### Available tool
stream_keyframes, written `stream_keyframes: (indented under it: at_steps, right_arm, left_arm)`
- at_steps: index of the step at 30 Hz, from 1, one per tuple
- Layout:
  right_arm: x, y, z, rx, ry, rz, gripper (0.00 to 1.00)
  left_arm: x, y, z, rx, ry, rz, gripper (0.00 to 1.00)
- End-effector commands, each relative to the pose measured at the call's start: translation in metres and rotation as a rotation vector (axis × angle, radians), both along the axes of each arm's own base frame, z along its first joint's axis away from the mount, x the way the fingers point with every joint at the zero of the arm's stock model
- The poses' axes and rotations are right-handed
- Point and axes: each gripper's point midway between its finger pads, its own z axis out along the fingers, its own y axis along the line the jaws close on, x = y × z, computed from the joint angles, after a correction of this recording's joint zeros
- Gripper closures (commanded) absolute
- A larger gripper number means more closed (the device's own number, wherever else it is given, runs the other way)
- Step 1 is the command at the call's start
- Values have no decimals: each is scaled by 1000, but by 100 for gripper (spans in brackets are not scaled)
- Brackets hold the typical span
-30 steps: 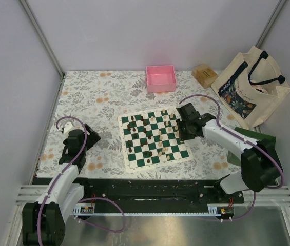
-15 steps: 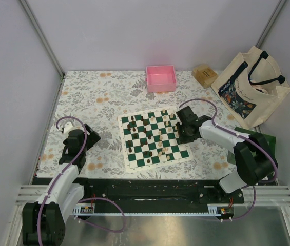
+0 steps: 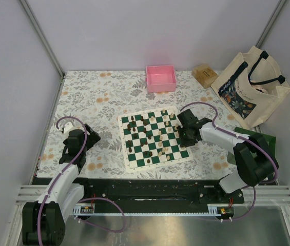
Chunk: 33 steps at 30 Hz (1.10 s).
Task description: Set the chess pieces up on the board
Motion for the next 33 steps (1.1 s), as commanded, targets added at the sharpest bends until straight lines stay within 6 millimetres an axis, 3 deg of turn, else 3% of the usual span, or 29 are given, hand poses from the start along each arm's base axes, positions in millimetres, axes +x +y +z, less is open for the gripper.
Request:
stream_keyframes:
  at_steps: [1, 5, 13, 19, 26, 33]
  right_arm:
    - [9, 5, 11, 36, -39, -10, 67]
    - [13, 7, 21, 43, -58, -1, 61]
    - [25, 19, 64, 113, -145, 18, 56]
    - [9, 55, 83, 223, -152, 97, 56]
    - [-21, 108, 76, 306, -102, 182, 55]
    - [-25, 124, 60, 304, -57, 184, 52]
  left_arm:
    - [11, 2, 17, 6, -61, 10, 1]
    - [12, 2, 17, 5, -62, 9, 1]
    - [12, 2, 18, 5, -65, 8, 1]
    - [11, 2, 16, 5, -61, 9, 1]
    - [11, 2, 17, 6, -62, 10, 1]
    - [11, 2, 17, 4, -63, 9, 1]
